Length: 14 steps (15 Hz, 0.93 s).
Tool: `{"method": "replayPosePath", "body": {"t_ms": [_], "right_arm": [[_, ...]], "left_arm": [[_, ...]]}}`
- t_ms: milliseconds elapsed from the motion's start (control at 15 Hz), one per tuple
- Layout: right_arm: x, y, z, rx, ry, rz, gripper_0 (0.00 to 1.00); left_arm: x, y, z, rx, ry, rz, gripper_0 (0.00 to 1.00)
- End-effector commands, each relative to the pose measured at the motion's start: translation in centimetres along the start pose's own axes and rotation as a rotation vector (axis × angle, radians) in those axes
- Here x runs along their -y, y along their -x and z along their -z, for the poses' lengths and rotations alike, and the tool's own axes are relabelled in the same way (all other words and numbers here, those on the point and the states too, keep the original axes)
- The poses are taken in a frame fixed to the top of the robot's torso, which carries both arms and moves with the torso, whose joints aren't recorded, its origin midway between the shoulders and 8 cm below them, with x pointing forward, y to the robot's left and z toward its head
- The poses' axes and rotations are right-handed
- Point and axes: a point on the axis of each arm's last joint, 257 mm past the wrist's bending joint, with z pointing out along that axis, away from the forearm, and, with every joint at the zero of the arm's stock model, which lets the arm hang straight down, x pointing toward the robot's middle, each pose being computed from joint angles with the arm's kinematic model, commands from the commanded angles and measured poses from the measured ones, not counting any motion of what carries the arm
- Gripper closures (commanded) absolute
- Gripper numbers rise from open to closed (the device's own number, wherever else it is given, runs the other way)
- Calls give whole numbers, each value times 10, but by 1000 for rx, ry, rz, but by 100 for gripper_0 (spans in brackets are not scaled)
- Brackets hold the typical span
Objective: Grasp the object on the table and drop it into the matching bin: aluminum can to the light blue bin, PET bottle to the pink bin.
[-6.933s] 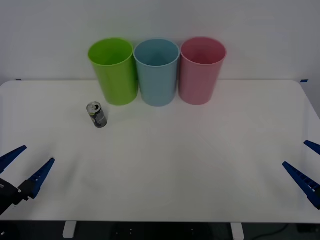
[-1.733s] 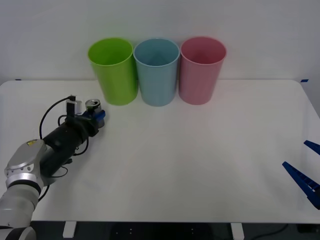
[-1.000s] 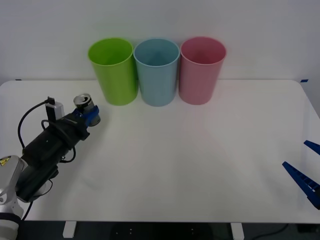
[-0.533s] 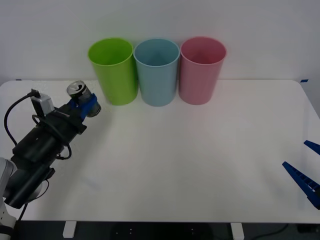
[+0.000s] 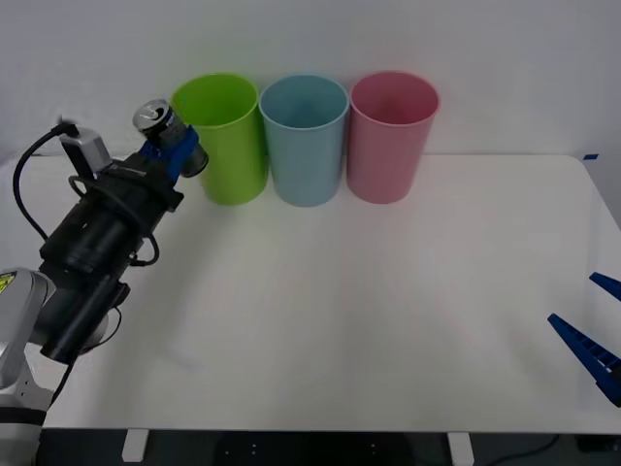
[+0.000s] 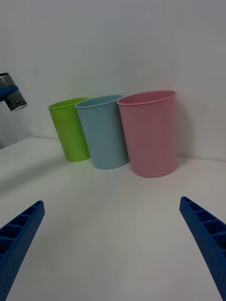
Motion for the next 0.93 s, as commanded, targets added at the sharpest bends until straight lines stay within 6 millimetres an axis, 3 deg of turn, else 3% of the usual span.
{"method": "replayPosePath", "body": {"t_ms": [67,400,667,933], "right_arm": [[0,0,0,0,0,0,0],[0,0,0,0,0,0,0],[0,0,0,0,0,0,0],[0,0,0,0,0,0,0]], "left_arm": [[11,19,-26,35,-2,47,100],[19,30,-80,35,-28,80,100],[19,18,-128,-13,-23,38,100],[32,1,-176,-74,-15,-5,100]]}}
